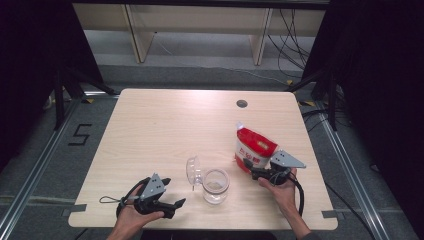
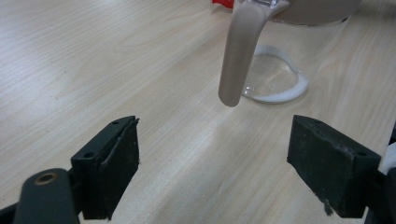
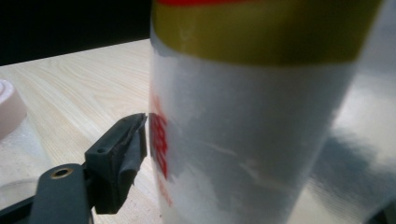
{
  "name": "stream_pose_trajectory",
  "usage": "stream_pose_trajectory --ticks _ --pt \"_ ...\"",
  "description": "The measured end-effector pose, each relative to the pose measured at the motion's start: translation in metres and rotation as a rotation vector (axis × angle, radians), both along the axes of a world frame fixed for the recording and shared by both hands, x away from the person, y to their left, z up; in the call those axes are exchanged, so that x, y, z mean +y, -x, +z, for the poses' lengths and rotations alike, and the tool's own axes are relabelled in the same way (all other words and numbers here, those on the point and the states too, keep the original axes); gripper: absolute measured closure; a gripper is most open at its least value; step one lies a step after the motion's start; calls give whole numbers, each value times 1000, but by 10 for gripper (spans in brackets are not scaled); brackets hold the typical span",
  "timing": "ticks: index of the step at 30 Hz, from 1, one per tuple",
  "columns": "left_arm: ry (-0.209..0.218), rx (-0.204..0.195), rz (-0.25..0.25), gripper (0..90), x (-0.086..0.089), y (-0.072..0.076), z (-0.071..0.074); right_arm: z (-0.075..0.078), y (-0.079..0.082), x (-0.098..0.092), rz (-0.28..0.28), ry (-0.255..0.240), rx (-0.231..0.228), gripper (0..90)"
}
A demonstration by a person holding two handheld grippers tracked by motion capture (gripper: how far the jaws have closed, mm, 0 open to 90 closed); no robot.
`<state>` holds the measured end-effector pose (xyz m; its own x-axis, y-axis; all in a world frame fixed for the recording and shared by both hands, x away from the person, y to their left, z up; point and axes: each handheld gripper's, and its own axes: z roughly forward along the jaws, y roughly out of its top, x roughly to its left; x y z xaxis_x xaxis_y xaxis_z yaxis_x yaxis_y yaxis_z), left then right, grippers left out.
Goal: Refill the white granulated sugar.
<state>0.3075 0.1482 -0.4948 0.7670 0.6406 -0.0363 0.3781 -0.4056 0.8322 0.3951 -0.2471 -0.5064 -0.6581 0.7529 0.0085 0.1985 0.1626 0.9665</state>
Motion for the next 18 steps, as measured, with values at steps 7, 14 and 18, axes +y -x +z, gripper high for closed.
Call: stream_pose_trajectory --ticks 7,14,18 --pt "-10 -4 0 164 0 0 0 -3 -3 0 -7 -21 -5 262" --pt "-15 -19 -15 164 0 -1 0 -5 -3 2 0 -35 -2 271" --pt "-11 -13 -8 164 0 0 0 -5 -7 1 24 -31 -19 266"
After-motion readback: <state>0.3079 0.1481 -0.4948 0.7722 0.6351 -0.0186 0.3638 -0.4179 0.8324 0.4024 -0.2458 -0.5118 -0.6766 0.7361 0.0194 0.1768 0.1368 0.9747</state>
